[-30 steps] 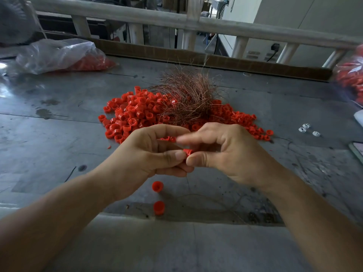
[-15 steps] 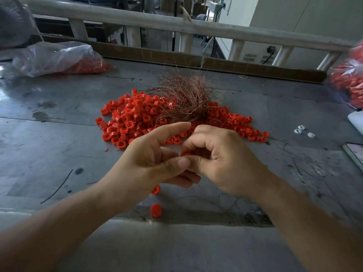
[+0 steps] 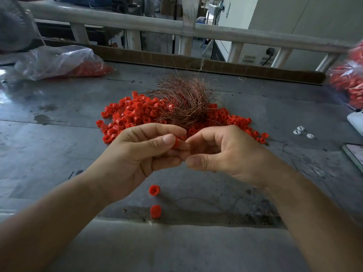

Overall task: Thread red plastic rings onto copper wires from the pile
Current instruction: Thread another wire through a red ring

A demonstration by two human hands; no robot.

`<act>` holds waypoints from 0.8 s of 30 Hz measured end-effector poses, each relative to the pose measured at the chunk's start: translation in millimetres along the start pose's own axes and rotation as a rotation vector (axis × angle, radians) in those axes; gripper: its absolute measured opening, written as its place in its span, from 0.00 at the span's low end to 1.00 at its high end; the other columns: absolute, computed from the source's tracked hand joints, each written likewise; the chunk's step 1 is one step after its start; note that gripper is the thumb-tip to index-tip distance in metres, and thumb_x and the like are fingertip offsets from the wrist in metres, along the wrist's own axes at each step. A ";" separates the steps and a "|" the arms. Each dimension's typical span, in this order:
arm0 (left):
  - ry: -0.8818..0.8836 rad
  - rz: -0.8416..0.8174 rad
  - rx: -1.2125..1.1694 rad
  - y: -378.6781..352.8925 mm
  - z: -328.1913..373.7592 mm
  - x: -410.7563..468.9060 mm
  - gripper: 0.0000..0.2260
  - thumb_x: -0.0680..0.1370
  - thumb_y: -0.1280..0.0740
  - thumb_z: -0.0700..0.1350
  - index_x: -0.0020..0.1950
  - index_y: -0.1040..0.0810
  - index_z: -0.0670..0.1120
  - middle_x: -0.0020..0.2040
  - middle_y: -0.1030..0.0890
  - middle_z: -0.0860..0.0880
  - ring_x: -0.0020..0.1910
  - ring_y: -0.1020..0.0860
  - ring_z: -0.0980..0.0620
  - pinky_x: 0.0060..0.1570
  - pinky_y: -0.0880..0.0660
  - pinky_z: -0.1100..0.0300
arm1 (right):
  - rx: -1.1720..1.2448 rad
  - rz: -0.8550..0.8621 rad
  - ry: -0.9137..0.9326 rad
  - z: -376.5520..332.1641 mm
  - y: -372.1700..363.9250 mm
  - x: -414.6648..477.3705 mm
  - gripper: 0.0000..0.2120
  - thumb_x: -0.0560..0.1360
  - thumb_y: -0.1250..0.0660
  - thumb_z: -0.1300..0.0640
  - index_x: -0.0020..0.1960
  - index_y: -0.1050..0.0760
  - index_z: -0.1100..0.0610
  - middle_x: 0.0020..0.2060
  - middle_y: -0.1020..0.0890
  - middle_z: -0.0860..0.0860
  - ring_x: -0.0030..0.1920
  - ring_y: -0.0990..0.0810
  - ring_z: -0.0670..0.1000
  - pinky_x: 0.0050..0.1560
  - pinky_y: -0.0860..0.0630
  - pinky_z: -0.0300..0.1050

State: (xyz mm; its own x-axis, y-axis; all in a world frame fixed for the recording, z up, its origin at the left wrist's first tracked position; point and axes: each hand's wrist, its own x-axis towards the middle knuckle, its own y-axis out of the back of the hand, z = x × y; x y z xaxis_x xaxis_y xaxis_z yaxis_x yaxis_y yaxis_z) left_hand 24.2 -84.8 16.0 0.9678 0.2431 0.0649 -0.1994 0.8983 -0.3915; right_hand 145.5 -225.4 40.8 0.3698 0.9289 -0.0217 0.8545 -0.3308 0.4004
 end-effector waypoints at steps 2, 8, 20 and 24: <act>-0.015 0.029 -0.035 0.2 0.7 0.7 0.09 0.62 0.30 0.43 0.40 0.16 0.44 0.38 0.16 0.43 0.37 0.17 0.51 0.33 0.22 0.65 | -0.037 -0.018 0.014 -1.2 -1.7 0.9 0.04 0.65 0.27 0.56 0.39 0.22 0.52 0.28 0.20 0.46 0.31 0.22 0.40 0.33 0.28 0.31; -0.024 0.089 0.158 6.2 9.4 -0.4 0.05 0.66 0.31 0.44 0.38 0.16 0.44 0.43 0.16 0.43 0.29 0.19 0.50 0.22 0.27 0.65 | -0.245 0.043 0.027 -2.0 11.2 -2.6 0.02 0.68 0.28 0.56 0.37 0.20 0.51 0.30 0.20 0.46 0.31 0.25 0.39 0.34 0.27 0.32; -0.127 0.668 1.161 41.4 9.3 15.3 0.07 0.68 0.28 0.36 0.40 0.18 0.49 0.35 0.20 0.55 0.32 0.25 0.60 0.33 0.32 0.68 | -0.651 -0.201 -0.052 8.2 -22.9 1.7 0.03 0.72 0.31 0.54 0.45 0.20 0.51 0.41 0.18 0.44 0.43 0.23 0.41 0.47 0.26 0.35; -0.068 0.512 1.330 37.2 1.9 14.0 0.08 0.65 0.24 0.41 0.41 0.18 0.51 0.35 0.23 0.59 0.35 0.26 0.60 0.35 0.31 0.62 | -0.649 -0.161 -0.062 6.5 -16.6 1.0 0.08 0.71 0.31 0.47 0.45 0.20 0.50 0.39 0.20 0.42 0.41 0.23 0.39 0.42 0.28 0.30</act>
State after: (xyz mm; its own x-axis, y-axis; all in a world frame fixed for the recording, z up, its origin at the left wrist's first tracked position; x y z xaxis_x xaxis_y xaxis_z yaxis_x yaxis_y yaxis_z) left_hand 30.1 -47.3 4.1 0.7448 0.6226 0.2399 -0.5487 0.3670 0.7511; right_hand 134.0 -220.0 28.1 0.2926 0.9406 -0.1723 0.5151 -0.0033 0.8571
